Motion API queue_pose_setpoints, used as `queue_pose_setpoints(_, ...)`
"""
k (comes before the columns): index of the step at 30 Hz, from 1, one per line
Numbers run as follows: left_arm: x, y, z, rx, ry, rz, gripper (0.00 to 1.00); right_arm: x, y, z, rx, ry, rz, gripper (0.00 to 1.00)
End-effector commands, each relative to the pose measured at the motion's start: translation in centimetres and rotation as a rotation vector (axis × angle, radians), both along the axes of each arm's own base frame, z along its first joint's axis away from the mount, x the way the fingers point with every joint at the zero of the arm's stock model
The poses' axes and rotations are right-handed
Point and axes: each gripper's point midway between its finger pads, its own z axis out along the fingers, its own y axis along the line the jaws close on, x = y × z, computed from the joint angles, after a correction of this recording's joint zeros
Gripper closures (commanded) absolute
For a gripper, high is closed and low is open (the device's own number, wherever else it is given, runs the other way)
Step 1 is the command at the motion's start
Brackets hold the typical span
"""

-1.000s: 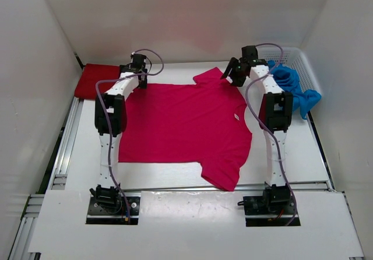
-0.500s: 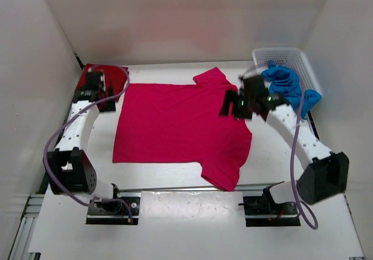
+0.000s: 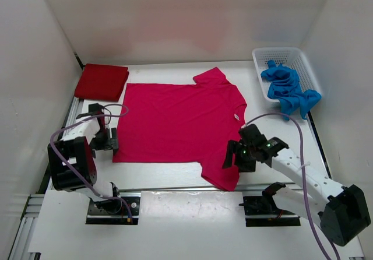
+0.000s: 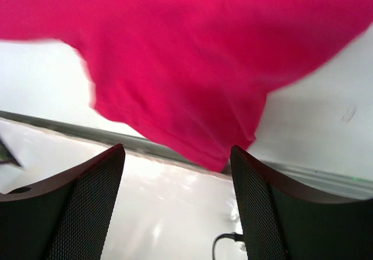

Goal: Fold and stack the t-shirts
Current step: Grap the side of the flattened tshirt closest away from the robot with both arms

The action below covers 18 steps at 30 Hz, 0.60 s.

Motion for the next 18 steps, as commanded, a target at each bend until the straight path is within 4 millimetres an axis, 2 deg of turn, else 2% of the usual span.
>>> queue_pose_setpoints(1,0.6,-0.8,-0.6,-0.065,-0.025,0.007,0.09,-1.8,-0.2,-1.7,-0.003,0.051,-0.036,0.23)
queue_pose_setpoints(4,1.3,-1.9,-0.4,-0.134,-0.052,-0.004,0.09,-3.0,-0.4,-2.7,-0.008,0.073,-0.037,0.23)
queue_pose_setpoints(7,1.0,-2.4,-1.2,-0.164,-0.022,-0.004,0.10,-3.7,-0.8,-3.6,-0.011,0.083,-0.036,0.23)
queue_pose_setpoints(12,0.3,-3.1,-2.8,-0.184,0.056,-0.019,0.19,-4.8,-1.0,-4.8,-0.019,0.110,-0.012,0.23)
queue_pose_setpoints(16,0.6,-3.7,-3.6,-0.200,0.083,-0.036,0.49,-5.4,-1.2,-5.7,-0.018,0.131,-0.016,0.23)
queue_pose_setpoints(17,0.4,-3.7,-3.8,-0.202,0.093,-0.035,0.66,-5.1,-0.9,-5.6,-0.006,0.117,-0.016,0.23)
queue_pose_setpoints(18,0.8,-3.7,-3.6,-0.201,0.084,-0.036,0.74,-5.6,-0.9,-5.9,-0.004,0.147,-0.018,0.23)
